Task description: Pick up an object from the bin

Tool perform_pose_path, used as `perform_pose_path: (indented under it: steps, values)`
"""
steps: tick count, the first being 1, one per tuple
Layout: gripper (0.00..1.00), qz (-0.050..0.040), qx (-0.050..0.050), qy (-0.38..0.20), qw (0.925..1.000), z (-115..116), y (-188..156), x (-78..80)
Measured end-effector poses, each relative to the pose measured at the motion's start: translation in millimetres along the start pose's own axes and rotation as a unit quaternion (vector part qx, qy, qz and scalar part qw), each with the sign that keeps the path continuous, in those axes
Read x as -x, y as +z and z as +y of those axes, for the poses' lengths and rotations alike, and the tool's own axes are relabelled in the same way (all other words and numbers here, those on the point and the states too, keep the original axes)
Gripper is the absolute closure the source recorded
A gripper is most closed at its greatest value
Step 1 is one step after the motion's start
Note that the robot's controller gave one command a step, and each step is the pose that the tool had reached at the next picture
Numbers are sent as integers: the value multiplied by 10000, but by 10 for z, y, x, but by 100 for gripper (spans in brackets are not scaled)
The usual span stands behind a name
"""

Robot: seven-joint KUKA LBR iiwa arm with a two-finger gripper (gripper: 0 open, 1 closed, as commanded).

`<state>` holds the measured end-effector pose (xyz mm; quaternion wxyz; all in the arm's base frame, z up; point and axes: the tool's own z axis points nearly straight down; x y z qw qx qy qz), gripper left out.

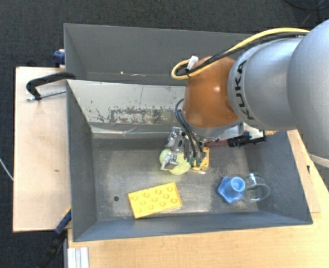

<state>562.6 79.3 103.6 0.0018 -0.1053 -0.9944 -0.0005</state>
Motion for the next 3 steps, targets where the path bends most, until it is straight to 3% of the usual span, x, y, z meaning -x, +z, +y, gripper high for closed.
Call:
perform_pose_path:
  steps: [3]
  values:
    - [100, -33, 10, 0, 10000, 4, -509, 11]
